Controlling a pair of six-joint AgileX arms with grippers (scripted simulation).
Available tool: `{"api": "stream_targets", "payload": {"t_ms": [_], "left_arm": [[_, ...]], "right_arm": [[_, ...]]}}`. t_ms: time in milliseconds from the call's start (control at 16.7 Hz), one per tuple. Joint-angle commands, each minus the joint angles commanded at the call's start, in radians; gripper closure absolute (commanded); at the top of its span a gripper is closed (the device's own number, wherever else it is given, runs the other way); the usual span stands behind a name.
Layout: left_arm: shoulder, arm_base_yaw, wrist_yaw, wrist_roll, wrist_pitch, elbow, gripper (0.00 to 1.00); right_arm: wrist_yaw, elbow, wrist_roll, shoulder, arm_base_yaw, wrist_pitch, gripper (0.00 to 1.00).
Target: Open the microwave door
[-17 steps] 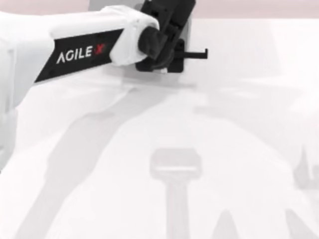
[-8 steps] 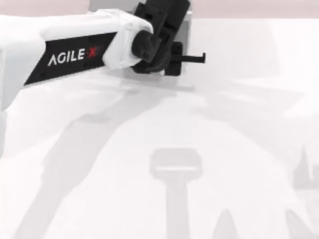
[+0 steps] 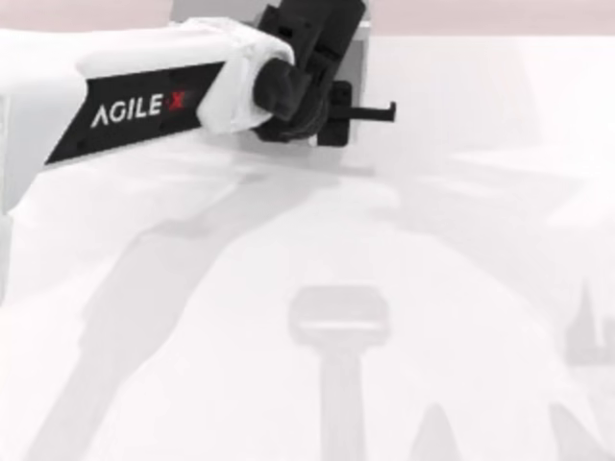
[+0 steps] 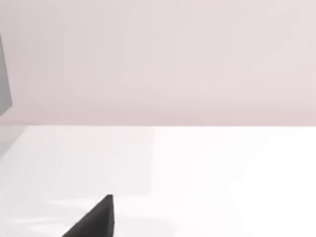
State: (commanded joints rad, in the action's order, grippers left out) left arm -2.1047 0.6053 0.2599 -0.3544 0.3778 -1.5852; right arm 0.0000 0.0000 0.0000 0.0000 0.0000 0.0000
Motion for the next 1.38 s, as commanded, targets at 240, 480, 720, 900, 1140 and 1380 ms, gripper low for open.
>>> {"api": "stream_targets", "payload": {"t_ms": [240,480,720,900,1140,1380], "left_arm": [[0.0,0.0,0.0,0.0,0.0,0.0,1.0],[0.0,0.0,0.0,0.0,0.0,0.0,1.0],[0.0,0.0,0.0,0.0,0.0,0.0,1.0],[-0.001,0.007,-0.008,-0.002,-0.001,-0.002,1.0],[0.03,-0.005,-0.029,0.032,-0.027,0.039,1.0],[0.042,-0.011,-0.042,0.055,-0.038,0.067,1.0]], "right_arm": [[0.0,0.0,0.0,0.0,0.0,0.0,0.0],[0.0,0.0,0.0,0.0,0.0,0.0,0.0],[0.0,0.0,0.0,0.0,0.0,0.0,0.0],[0.0,0.0,0.0,0.0,0.0,0.0,0.0],[0.0,0.0,0.0,0.0,0.0,0.0,0.0],[0.0,0.0,0.0,0.0,0.0,0.0,0.0]]}}
